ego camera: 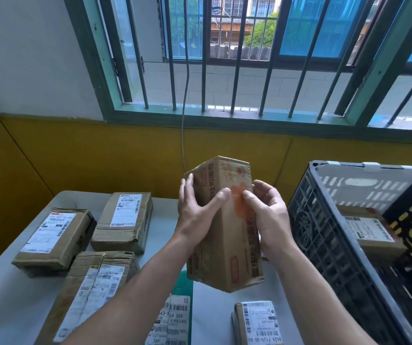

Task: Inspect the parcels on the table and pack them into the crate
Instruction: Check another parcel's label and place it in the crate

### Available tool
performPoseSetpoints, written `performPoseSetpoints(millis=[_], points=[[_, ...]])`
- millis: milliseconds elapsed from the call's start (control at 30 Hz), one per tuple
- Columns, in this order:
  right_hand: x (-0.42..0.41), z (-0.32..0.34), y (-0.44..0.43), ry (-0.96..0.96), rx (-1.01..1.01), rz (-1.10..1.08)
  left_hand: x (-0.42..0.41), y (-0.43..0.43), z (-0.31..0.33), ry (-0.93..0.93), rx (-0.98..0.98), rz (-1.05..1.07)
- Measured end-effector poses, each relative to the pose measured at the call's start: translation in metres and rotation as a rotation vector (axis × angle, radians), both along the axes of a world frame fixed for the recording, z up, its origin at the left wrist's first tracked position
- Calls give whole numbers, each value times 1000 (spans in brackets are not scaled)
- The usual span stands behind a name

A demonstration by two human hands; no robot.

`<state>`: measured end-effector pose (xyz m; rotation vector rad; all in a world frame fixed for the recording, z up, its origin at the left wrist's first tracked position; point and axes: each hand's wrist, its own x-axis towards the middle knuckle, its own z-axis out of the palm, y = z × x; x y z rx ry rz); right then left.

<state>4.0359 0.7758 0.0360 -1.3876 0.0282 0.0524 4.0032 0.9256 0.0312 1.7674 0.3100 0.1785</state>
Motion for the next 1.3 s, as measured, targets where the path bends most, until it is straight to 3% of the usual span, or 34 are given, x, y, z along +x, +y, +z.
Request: performPoseSetpoints(millis=[200, 333, 500, 700, 900, 1133, 1300], points=[[-3, 0, -4, 63, 35, 251, 1, 5, -7, -28, -322, 14], [0, 1, -5, 78, 40, 305, 3, 5, -9, -13, -365, 32], [-1, -4, -4, 50, -32, 208, 7, 2, -7, -27, -323, 80], [-2, 1, -2, 58, 54, 177, 2, -1, -6, -26, -313, -50], [-4, 3, -4, 63, 83, 313, 2, 0, -5, -4, -450, -13], [0, -5, -1, 40, 1, 202, -1, 4, -5, -20, -492, -105], [1, -5, -1, 52, 67, 285, 1, 5, -3, -39, -528, -56]])
